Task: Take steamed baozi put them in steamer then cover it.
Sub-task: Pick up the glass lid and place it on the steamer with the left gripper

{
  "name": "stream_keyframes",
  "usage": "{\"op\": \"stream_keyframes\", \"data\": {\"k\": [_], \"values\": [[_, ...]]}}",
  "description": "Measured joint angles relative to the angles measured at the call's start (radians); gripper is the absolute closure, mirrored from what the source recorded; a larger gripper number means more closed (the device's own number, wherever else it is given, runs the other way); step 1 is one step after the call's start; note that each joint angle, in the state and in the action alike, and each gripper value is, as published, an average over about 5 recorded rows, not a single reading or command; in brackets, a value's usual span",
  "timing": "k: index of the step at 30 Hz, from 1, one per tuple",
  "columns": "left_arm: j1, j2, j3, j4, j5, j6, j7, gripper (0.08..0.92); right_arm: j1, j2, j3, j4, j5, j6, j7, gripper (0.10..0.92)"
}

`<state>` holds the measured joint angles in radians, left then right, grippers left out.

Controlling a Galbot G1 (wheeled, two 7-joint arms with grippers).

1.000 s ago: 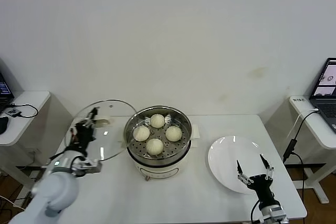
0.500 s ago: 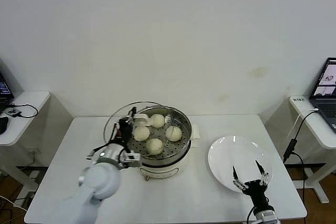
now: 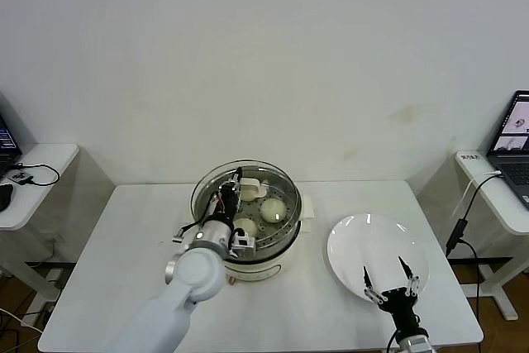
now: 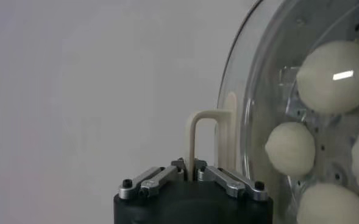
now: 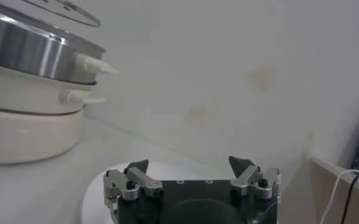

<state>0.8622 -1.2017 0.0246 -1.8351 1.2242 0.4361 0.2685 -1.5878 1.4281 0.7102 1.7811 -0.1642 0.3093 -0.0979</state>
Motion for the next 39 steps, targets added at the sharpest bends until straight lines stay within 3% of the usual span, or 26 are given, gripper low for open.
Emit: {"op": "stream_keyframes", "data": {"k": [28,39], "values": [[0.021,-0.070,-0.007,0.059,0.054,-0.018,-0.003,0.845,-0.005,-0.002,-0.022,-0.012,-0.011,0.003,-0.006,0.203],[0.059,-0.052,-0.034,0.016,0.045,-0.023,-0.014,0.561,-0.005,-0.003,-0.031,-0.015,-0.014,0.004,-0.006,0.202]]}}
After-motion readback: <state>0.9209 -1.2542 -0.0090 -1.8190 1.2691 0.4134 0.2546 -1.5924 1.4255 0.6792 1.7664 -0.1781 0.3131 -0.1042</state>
